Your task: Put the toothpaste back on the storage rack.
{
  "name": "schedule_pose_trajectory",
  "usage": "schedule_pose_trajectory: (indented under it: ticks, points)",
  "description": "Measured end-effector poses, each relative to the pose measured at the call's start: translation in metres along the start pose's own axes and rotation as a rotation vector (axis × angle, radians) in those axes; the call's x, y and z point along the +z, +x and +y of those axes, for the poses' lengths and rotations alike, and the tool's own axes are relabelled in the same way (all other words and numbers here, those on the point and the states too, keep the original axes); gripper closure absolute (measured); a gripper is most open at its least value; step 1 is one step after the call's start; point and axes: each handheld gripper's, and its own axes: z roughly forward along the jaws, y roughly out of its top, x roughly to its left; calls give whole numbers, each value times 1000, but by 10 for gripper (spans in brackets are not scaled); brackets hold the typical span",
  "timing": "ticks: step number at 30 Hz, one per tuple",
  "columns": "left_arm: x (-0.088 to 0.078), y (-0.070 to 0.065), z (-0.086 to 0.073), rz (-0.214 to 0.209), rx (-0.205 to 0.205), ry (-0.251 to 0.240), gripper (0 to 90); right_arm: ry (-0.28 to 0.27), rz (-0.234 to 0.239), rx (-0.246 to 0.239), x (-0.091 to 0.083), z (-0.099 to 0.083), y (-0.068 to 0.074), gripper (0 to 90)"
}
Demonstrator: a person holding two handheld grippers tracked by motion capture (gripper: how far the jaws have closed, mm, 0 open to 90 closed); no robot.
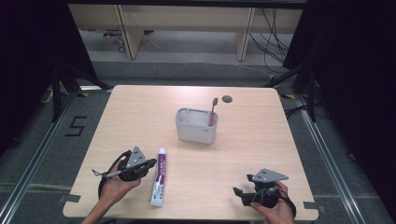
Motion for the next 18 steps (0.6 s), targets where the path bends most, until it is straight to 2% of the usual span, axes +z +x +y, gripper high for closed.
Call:
schedule_pose_trajectory:
  ticks: [1, 4, 5, 8, 10, 12, 18]
  points:
    - [1, 2, 1, -1, 4, 5, 894, 0, -22, -4, 0, 0, 0, 267]
    - [7, 3, 6, -10, -5, -3, 894, -4, -25, 13, 0, 0, 1, 267]
    - [10, 3, 9, -16, -1, -5, 894, -11, -22, -1, 0, 0, 0, 267]
    - [15, 4, 14, -28, 7, -1, 893, 5, -21, 21, 0, -1, 2, 267]
    - [20, 5, 19, -34, 16, 13, 893, -2, -28, 18, 0, 0, 1, 267]
    - [25, 6, 24, -52, 4, 20, 893, 0, -28, 14, 1, -1, 1, 267]
    - [40, 12, 32, -52, 4, 54, 893, -1, -24, 4, 1, 0, 0, 267]
